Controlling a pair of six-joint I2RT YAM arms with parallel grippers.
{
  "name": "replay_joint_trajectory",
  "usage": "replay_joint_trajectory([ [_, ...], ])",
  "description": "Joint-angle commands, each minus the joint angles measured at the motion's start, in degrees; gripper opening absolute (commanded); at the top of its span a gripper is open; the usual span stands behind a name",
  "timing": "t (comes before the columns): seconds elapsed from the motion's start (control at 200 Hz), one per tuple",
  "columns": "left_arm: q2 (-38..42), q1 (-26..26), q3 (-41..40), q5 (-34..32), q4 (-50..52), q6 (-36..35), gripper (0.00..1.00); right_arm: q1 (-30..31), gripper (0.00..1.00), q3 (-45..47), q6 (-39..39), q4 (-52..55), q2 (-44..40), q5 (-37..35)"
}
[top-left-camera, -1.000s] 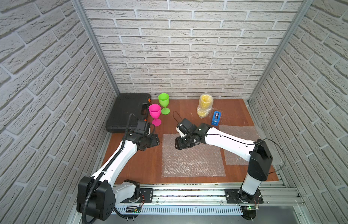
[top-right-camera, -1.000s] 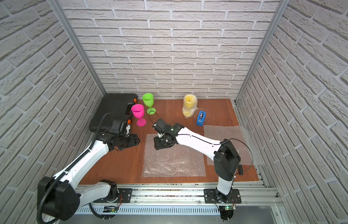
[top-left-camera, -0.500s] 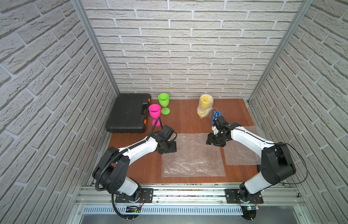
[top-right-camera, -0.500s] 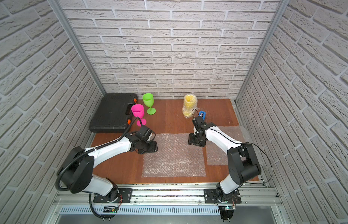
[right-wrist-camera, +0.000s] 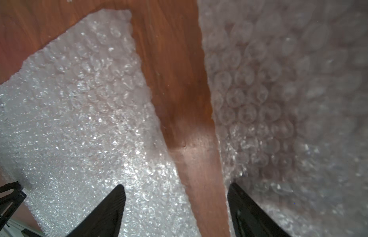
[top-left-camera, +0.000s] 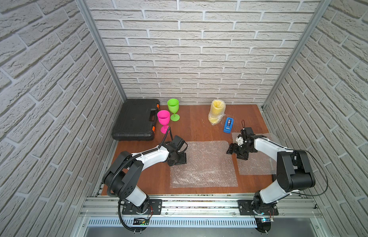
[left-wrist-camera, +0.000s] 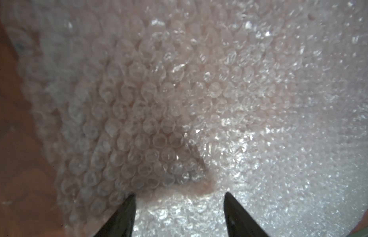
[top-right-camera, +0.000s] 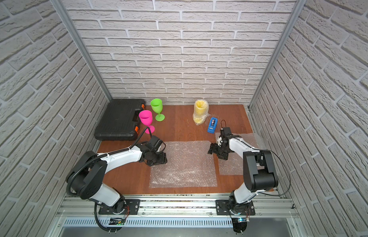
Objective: Wrap wine glasses in bubble wrap
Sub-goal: Adjust the bubble wrap at the center of the board.
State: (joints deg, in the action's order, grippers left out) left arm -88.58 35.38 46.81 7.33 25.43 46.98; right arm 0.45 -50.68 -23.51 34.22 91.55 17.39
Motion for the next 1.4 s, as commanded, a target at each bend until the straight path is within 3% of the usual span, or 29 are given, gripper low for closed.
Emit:
replay_joint_trajectory([
  [0.0,1.5,-1.1,-1.6,-1.8,2.9,-1.2,0.67,-1.7,0.80,0.4,1.6,0.1,-1.3,-2.6],
  [0.115,3.1,-1.3,-0.4,-2.4,4.3,-1.8,0.67,-1.7,0.81,-0.7,2.1,2.7,-4.0,-7.1],
  [0.33,5.8,-2.5,1.8,-5.2,7.3,-3.1,0.70,1.0,0.76,-1.7,2.5,3.3,-6.1,0.8],
  [0.565,7.9,-7.8,0.4,-6.7,10.8,-5.5,0.70,6.2,0.66,-3.1,2.9,3.8,-4.2,2.6],
  [0.78,8.8,-10.6,-1.6,-5.3,9.9,-6.7,0.67,10.7,0.60,-2.8,1.7,-1.7,-1.2,13.4],
  [0.945,6.3,-11.6,-2.0,-2.9,7.0,-7.2,0.60,11.8,0.57,-3.2,0.4,-3.8,2.8,11.7],
  [1.165,2.5,-13.0,-1.5,-1.9,4.4,-7.7,0.43,11.8,0.55,-5.2,1.0,-3.7,6.9,4.2],
  [1.4,0.0,-14.5,-0.1,-1.5,3.3,-8.6,0.37,11.8,0.52,-8.1,1.7,-3.2,9.8,2.9],
])
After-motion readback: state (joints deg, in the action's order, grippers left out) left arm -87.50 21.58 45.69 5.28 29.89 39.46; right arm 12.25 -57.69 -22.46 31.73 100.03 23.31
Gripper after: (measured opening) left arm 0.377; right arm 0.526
